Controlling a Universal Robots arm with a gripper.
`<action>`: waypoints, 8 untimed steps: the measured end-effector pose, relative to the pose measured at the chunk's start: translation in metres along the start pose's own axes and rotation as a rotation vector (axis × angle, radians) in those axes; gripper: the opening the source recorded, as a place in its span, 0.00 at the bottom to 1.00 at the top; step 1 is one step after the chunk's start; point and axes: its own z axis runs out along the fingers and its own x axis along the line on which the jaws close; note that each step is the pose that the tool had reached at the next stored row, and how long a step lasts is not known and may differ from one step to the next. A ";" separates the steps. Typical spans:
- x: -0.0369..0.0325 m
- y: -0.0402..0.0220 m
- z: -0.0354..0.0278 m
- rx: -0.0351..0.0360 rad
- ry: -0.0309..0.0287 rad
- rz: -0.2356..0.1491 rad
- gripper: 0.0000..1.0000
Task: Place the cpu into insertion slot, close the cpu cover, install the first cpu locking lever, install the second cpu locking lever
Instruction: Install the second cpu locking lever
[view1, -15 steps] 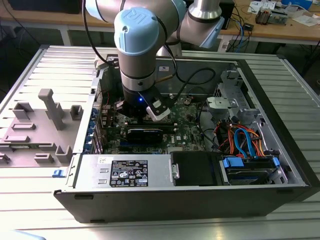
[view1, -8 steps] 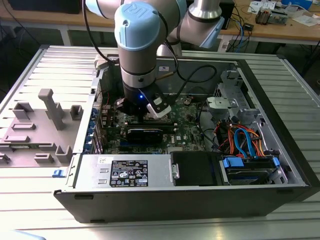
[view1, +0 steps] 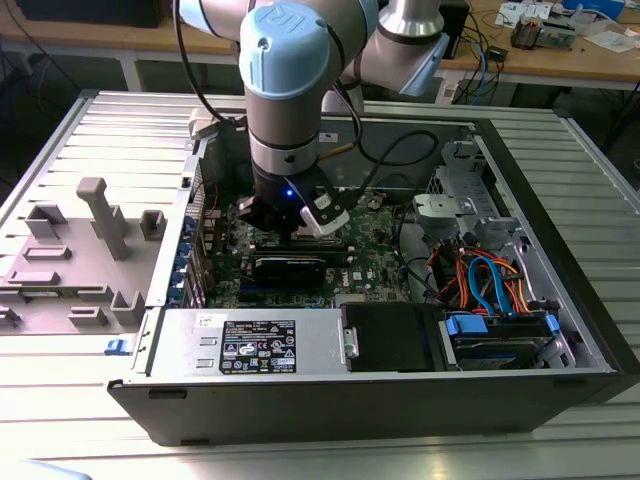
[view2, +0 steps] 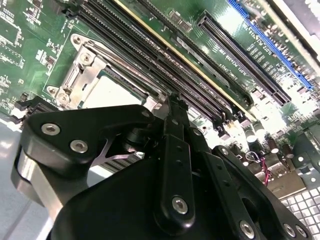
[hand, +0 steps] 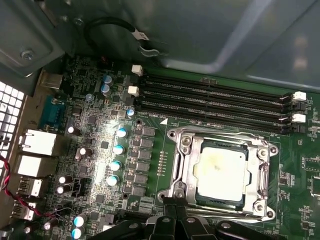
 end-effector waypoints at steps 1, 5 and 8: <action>-0.0009 -0.0001 0.0000 0.0016 0.0009 0.000 0.11; -0.0033 -0.0005 0.0000 0.0076 0.0034 0.000 0.11; -0.0060 -0.0007 -0.0009 0.0198 0.0065 0.000 0.11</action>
